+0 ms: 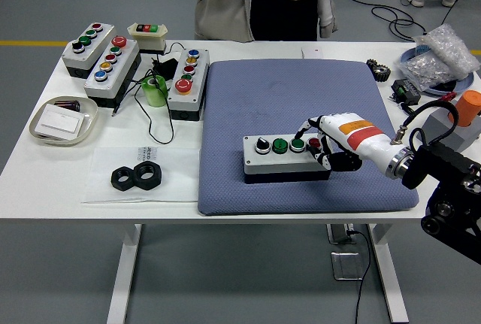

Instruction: Pick up the button,place it on the desk,press the button,press the button

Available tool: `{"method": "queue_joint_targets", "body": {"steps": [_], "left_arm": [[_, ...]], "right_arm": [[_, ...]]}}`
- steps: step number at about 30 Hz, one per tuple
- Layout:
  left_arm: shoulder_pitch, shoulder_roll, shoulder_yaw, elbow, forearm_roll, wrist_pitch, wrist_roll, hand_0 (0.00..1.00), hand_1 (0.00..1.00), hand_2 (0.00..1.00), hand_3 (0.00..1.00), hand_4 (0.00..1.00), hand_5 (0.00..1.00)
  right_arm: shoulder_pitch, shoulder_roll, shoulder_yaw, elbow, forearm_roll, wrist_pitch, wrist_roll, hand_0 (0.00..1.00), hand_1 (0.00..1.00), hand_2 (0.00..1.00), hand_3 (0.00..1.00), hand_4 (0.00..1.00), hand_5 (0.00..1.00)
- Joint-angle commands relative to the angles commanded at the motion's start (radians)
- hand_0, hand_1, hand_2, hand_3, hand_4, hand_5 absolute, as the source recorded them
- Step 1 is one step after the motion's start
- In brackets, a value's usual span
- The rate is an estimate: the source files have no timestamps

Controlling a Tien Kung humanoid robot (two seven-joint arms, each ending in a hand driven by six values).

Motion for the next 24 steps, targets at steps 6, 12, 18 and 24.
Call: {"method": "queue_joint_targets", "body": {"steps": [6,12,18,24], "left_arm": [[-0.002,0.001,0.002,0.000,-0.001,0.000,-0.001,0.752,0.789,0.864,0.782,0.552,0.998],[-0.001,0.001,-0.001,0.001,0.002,0.000,0.000,0.752,0.789,0.864,0.782,0.553,0.998],[0.002,0.000,-0.008,0.002,0.013,0.000,0.003,0.752,0.789,0.865,0.782,0.552,0.998],[0.005,0.000,-0.010,0.002,0.018,0.000,0.004,0.753,0.790,0.865,0.782,0.553,0.998]], "right_arm": [[0.007,0.018,-0.013,-0.035,0.001,0.005,-0.006,0.140,0.002,0.082,0.646,0.529,0.002],[0.011,0.022,-0.035,-0.052,0.001,0.015,-0.011,0.137,0.002,0.081,0.647,0.525,0.002],[0.010,0.024,-0.047,-0.055,-0.007,0.018,-0.018,0.136,0.002,0.080,0.648,0.523,0.002],[-0.006,0.024,-0.010,-0.047,-0.010,0.017,-0.016,0.133,0.002,0.079,0.650,0.520,0.002]]}}
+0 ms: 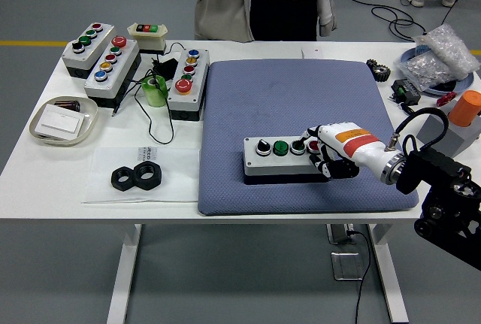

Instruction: Pick up the button,place it on the desk,press the button,press the button

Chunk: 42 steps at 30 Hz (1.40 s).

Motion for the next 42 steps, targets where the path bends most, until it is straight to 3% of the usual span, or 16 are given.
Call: {"method": "queue_joint_targets", "body": {"steps": [6,7,12,13,18,19,23,24,25,34,42], "left_arm": [[0.001,0.001,-0.002,0.001,0.005,-0.001,0.000,0.753,0.789,0.865,0.781,0.554,0.998],[0.002,0.001,-0.003,0.001,0.006,0.000,0.000,0.753,0.790,0.865,0.781,0.553,0.998],[0.003,0.001,-0.005,0.001,0.010,-0.001,0.001,0.753,0.790,0.865,0.781,0.553,0.998],[0.003,0.001,-0.004,0.000,0.010,-0.001,0.001,0.752,0.790,0.865,0.782,0.554,0.998],[0.003,0.001,0.000,0.000,0.003,-0.001,0.000,0.752,0.790,0.865,0.782,0.554,0.998],[0.002,0.001,0.000,0.000,0.002,-0.001,0.000,0.752,0.790,0.866,0.782,0.554,0.998],[0.001,0.000,0.000,0.000,0.002,-0.001,0.000,0.752,0.790,0.866,0.782,0.554,0.998],[0.001,0.000,-0.001,0.000,0.002,-0.001,0.000,0.752,0.790,0.866,0.782,0.554,0.998],[0.001,0.000,-0.001,0.000,0.002,-0.001,0.001,0.752,0.790,0.865,0.782,0.553,0.998],[-0.002,-0.001,0.002,0.000,-0.005,-0.001,-0.001,0.752,0.789,0.865,0.782,0.555,0.998],[-0.003,-0.002,0.008,-0.001,-0.013,0.001,-0.005,0.751,0.790,0.865,0.782,0.554,0.998]], "right_arm": [[-0.029,-0.024,0.122,0.061,0.057,-0.018,0.003,0.131,0.002,0.078,0.657,0.526,0.002],[-0.037,-0.029,0.148,0.074,0.083,0.002,-0.003,0.342,0.079,0.238,0.817,0.703,0.002],[-0.078,-0.042,0.291,0.083,0.270,0.041,0.007,0.342,0.079,0.238,0.817,0.703,0.002],[-0.084,-0.043,0.317,0.080,0.315,0.038,0.014,0.846,0.739,0.840,0.998,0.654,0.082],[-0.125,-0.049,0.447,0.054,0.529,-0.014,0.111,0.846,0.739,0.840,0.998,0.654,0.082],[-0.131,-0.049,0.466,0.048,0.568,-0.030,0.132,0.925,0.820,0.924,0.998,0.669,0.142],[-0.146,-0.049,0.525,0.011,0.737,-0.087,0.195,0.925,0.820,0.924,0.998,0.669,0.142],[-0.149,-0.050,0.535,0.003,0.776,-0.095,0.200,0.925,0.820,0.924,0.998,0.669,0.142],[-0.151,-0.050,0.542,-0.005,0.822,-0.102,0.204,0.941,0.849,0.940,0.968,0.676,0.204],[-0.164,-0.049,0.567,-0.067,1.197,-0.131,0.196,0.945,0.851,0.923,0.952,0.667,0.230],[-0.163,-0.046,0.579,-0.085,1.506,-0.151,0.182,0.945,0.848,0.918,0.945,0.661,0.238]]}}
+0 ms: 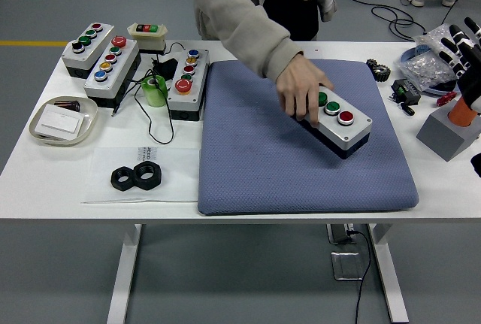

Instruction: Pick up the button,place it on the desk,press the button,press the button

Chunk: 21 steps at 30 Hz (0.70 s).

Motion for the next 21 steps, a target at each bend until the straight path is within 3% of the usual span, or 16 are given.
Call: {"method": "queue_joint_targets", "body": {"steps": [10,21], "left_arm": [[-0.001,0.000,0.001,0.000,-0.002,0.000,0.000,0.750,0.789,0.864,0.782,0.551,0.998],[0.000,-0.001,-0.001,-0.001,0.002,0.000,0.001,0.751,0.788,0.863,0.782,0.551,0.998]], "right_arm": [[0.002,0.001,0.009,-0.013,0.000,-0.015,0.001,0.948,0.844,0.914,0.941,0.651,0.254],[-0.001,0.002,0.011,-0.026,-0.084,-0.033,-0.002,0.951,0.848,0.920,0.941,0.670,0.221]]}}
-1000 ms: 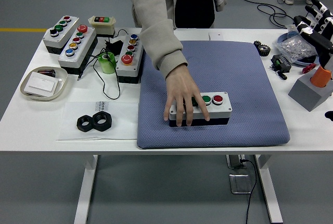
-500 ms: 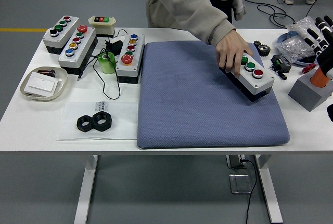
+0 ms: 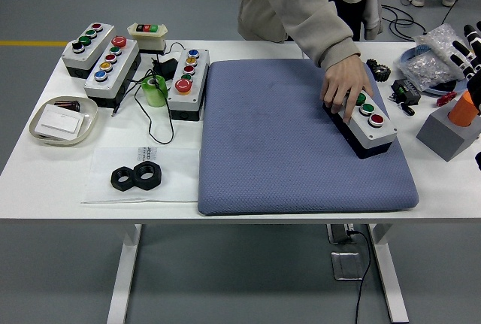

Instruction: Pick up the button,place it on the desk,press the button,press the button

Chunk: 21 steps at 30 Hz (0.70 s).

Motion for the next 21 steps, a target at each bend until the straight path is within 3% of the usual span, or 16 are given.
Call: {"method": "queue_joint_targets", "body": {"steps": [8,12,15,16,21], "left_arm": [[0.005,0.000,-0.007,-0.001,0.012,-0.001,0.005,0.750,0.788,0.863,0.782,0.551,0.998],[0.005,0.000,-0.011,-0.001,0.018,-0.002,0.008,0.750,0.788,0.863,0.782,0.550,0.998],[0.006,0.000,-0.012,-0.001,0.021,-0.001,0.008,0.750,0.788,0.863,0.782,0.550,0.998],[0.006,-0.001,-0.012,-0.001,0.021,-0.001,0.008,0.750,0.788,0.863,0.783,0.548,0.998],[0.007,0.000,-0.008,-0.001,0.016,-0.001,0.005,0.750,0.788,0.863,0.783,0.548,0.998]], "right_arm": [[0.005,0.001,-0.021,-0.009,-0.124,-0.025,-0.030,0.958,0.854,0.929,0.946,0.718,0.180],[0.015,0.005,-0.056,-0.013,-0.282,-0.061,-0.081,0.969,0.868,0.933,0.959,0.776,0.140],[0.019,0.012,-0.072,-0.011,-0.404,-0.063,-0.102,0.969,0.868,0.933,0.959,0.776,0.140],[0.019,0.015,-0.074,-0.011,-0.431,-0.062,-0.104,0.982,0.886,0.950,0.987,0.818,0.132],[0.022,0.023,-0.072,-0.014,-0.390,-0.052,-0.100,0.982,0.886,0.950,0.987,0.818,0.132]]}}
